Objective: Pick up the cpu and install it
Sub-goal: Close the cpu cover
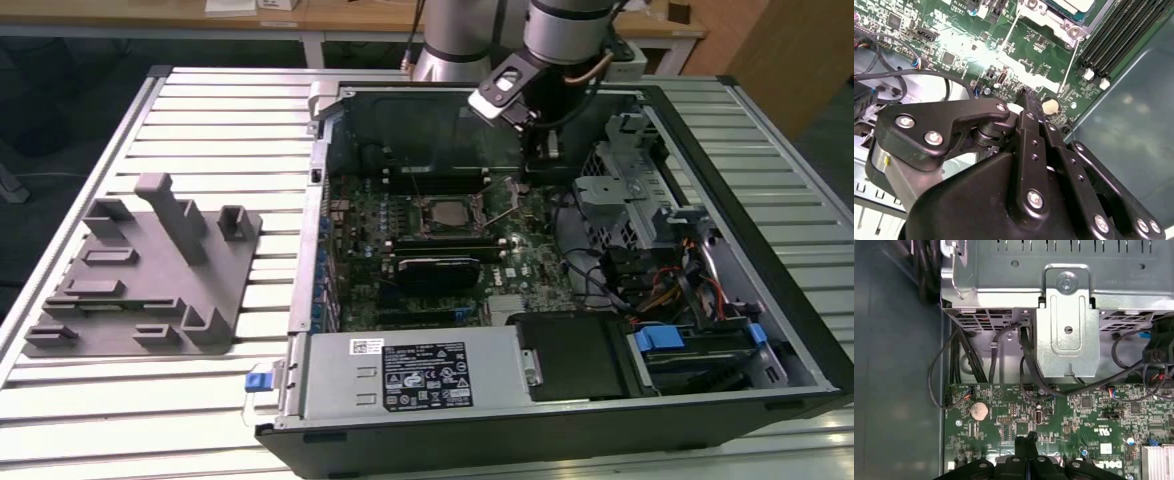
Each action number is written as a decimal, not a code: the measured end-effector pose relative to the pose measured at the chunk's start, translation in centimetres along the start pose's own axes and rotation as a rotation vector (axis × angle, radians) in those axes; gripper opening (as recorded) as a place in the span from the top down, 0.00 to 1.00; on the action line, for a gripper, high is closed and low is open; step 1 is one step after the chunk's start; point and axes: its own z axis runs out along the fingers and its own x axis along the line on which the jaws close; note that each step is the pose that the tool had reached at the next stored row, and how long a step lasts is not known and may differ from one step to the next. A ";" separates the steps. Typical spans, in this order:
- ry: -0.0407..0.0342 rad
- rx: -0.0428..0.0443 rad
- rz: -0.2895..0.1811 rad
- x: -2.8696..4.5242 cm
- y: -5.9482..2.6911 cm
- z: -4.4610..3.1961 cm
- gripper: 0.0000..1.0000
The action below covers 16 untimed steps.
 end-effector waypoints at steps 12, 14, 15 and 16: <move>-0.0010 0.0161 0.000 0.05 0.60 1.20 0.89; -0.0007 0.0168 0.000 0.06 0.70 1.22 0.89; -0.0007 0.0172 0.000 0.06 0.75 1.23 0.89; -0.0007 0.0175 0.000 0.06 0.80 1.23 0.89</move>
